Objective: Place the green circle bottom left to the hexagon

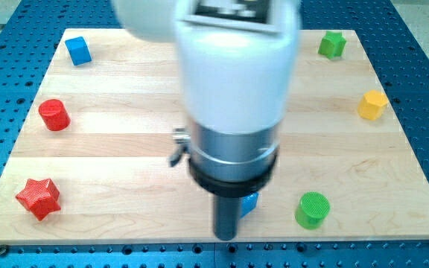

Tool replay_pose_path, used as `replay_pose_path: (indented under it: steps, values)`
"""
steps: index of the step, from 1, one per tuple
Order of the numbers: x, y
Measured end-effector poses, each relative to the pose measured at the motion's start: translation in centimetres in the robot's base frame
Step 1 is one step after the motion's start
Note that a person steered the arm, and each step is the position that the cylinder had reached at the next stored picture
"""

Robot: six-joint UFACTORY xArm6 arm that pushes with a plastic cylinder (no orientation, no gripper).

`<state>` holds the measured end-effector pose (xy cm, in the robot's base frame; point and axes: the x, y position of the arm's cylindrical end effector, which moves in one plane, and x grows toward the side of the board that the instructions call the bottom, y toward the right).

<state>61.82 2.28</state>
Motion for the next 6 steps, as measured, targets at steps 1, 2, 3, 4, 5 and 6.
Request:
replay_pose_path:
  steps: [1,2,3,4,5,6]
  values:
    - [0.1,3.1]
    - [0.0,3.7]
    - [0.0,5.3]
    - [-0.1,11.8]
    - [0.0,14.8]
    - [0.0,14.8]
